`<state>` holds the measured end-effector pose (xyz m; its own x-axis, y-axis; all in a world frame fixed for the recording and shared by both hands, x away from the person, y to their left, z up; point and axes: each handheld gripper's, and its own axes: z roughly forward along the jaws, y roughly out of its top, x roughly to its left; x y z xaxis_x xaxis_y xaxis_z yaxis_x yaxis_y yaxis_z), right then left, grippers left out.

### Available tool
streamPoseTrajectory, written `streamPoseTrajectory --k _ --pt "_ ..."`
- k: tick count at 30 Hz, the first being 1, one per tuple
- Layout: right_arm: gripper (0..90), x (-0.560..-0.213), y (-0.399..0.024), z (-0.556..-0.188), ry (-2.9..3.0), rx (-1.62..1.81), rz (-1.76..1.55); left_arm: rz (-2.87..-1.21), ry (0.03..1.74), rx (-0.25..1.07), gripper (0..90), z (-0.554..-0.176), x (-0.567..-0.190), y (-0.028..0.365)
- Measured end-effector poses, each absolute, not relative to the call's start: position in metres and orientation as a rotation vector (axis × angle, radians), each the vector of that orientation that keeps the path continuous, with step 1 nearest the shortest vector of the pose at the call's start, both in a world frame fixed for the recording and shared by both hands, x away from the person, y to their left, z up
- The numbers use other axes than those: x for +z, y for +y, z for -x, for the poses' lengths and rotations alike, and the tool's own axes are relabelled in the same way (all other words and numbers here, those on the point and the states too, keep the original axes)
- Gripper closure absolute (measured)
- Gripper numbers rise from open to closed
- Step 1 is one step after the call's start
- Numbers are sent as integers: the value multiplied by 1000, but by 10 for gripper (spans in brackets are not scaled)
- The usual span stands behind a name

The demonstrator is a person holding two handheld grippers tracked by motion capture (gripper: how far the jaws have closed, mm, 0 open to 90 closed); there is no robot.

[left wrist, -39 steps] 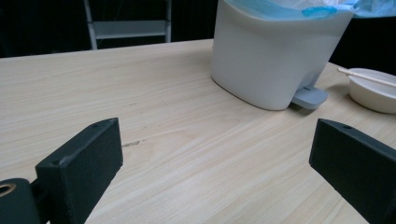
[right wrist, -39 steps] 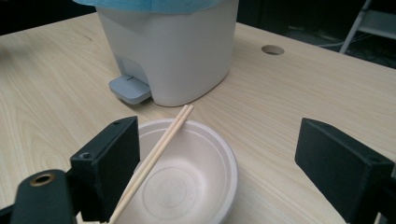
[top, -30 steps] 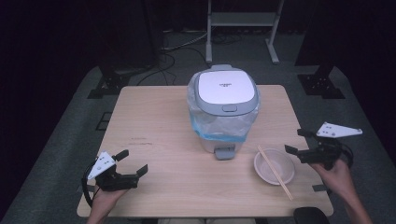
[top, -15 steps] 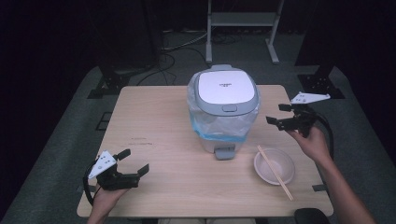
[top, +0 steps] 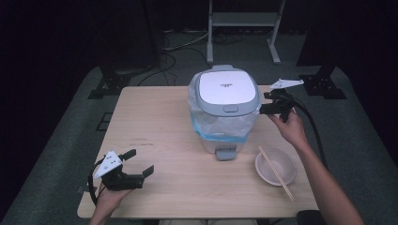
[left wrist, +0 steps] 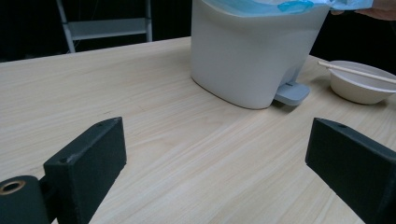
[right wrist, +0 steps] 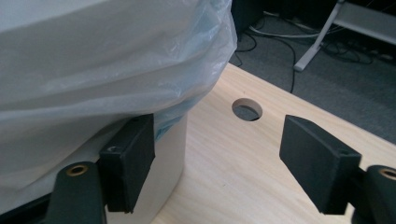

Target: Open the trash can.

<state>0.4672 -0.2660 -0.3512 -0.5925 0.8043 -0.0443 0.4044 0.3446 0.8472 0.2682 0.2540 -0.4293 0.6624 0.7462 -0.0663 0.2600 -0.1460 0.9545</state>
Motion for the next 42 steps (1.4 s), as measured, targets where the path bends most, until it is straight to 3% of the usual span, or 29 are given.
streamPoseTrajectory --k 2,8,10,25,28,32,34,36,42 --pt "309 -351 -265 -467 2173 1176 -1046 -1715 817 518 42 -268 -429 254" --pt "296 -350 -249 -462 2206 1175 -966 -1712 808 508 43 -269 -428 249" --pt "247 -350 -242 -462 2216 1183 -957 -1720 799 505 43 -269 -427 246" --pt "266 -346 -207 -467 2249 1185 -872 -1808 675 471 58 -285 -429 202" --pt "190 -346 -208 -468 2272 1228 -890 -1833 650 468 60 -291 -430 189" --pt "160 -344 -225 -462 2259 1280 -919 -1849 584 462 151 -297 -434 174" --pt "150 -344 -235 -459 2257 1295 -935 -1850 554 444 265 -302 -436 167" --pt "144 -345 -244 -454 2257 1295 -947 -1884 555 421 285 -307 -438 159" --pt "144 -345 -267 -434 2239 1321 -953 -1953 521 419 483 -320 -445 133"
